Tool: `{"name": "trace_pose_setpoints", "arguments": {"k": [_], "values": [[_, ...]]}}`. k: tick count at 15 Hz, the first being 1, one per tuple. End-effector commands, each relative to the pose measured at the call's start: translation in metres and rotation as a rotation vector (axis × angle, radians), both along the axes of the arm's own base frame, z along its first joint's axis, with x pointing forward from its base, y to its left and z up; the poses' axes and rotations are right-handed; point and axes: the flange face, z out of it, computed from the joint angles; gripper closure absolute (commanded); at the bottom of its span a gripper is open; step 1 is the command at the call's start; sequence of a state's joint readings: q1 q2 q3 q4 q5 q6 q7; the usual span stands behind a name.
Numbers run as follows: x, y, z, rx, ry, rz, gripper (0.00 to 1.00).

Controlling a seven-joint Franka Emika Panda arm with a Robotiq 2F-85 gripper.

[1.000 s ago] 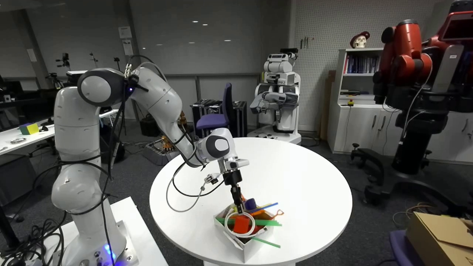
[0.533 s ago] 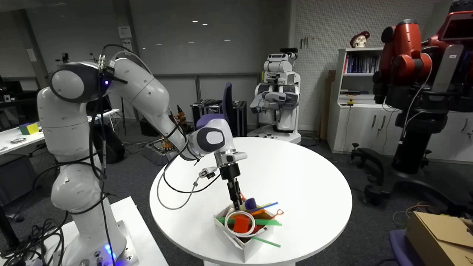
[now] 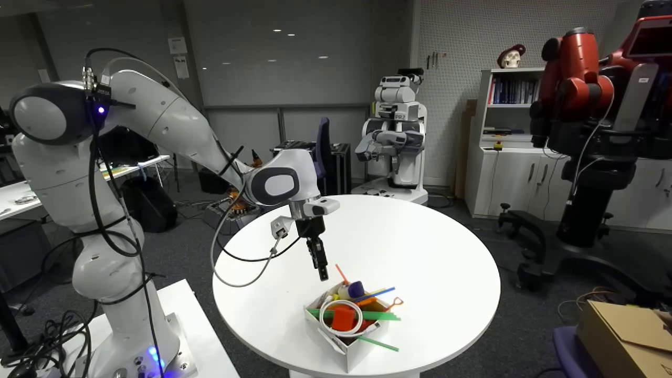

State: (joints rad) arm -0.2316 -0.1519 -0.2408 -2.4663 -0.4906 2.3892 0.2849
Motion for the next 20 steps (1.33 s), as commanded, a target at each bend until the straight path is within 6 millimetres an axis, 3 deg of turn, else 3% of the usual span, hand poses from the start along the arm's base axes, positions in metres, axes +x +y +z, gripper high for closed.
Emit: {"name": "trace_pose_setpoints", "arguments": {"k": [1, 11, 14, 18, 20], "values": [[0.001, 0.035, 0.016, 0.041, 0.039, 0.174, 0.00], [0.014, 0.182, 0.009, 0.129, 0.096, 0.433, 0.00], [0.017, 0.218, 0.008, 0.141, 0.092, 0.481, 0.00], [0.025, 0.243, 0.007, 0.200, 0.048, 0.476, 0.00], [0.027, 0.241, 0.001, 0.193, 0.074, 0.478, 0.00]]}}
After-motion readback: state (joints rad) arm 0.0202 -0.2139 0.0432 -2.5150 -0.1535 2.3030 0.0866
